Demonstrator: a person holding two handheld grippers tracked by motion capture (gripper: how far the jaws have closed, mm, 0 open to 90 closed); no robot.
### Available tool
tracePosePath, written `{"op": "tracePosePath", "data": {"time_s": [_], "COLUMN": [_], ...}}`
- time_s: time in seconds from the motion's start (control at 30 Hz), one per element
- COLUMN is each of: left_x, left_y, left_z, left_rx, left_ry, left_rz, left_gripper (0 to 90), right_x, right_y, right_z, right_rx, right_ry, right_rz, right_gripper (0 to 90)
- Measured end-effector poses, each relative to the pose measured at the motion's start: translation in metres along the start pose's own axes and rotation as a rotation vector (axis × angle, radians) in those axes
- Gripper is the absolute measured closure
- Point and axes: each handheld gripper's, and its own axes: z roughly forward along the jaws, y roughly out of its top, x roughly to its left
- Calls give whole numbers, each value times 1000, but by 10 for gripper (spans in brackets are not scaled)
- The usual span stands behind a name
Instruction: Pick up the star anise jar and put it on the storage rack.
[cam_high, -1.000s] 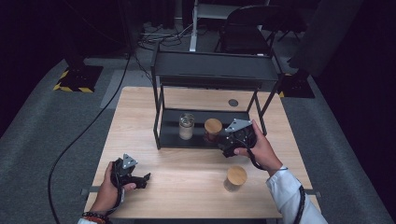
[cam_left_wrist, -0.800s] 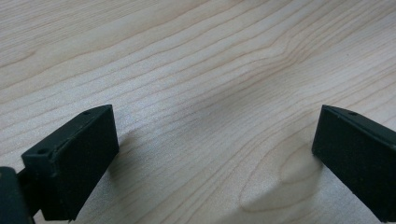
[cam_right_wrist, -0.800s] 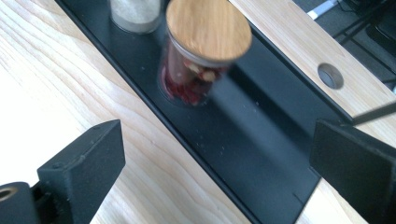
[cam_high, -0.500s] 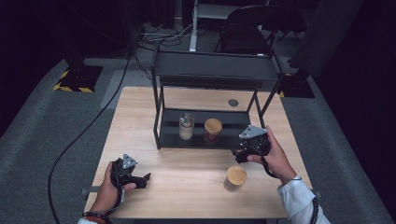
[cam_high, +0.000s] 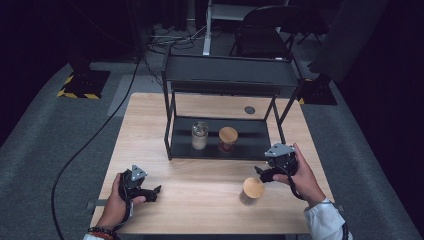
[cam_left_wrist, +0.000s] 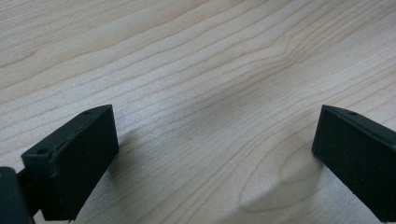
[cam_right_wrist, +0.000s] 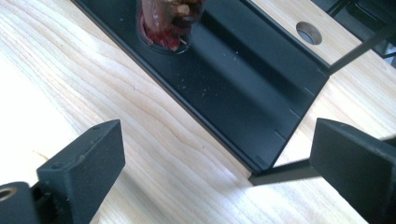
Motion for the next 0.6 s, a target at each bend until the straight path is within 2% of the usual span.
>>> {"op": "tracePosePath", "data": {"time_s": [0.6], "left_x": [0], "left_y": [0], "left_z": [0], "left_rx": [0], "left_ry": [1], "left_rz": [0], "left_gripper": [1], "right_x": [-6], "right_y": [-41], "right_z": [-7], "right_rx": [12], "right_ry": [-4], "right_rz": [71], "right_gripper": [31]}}
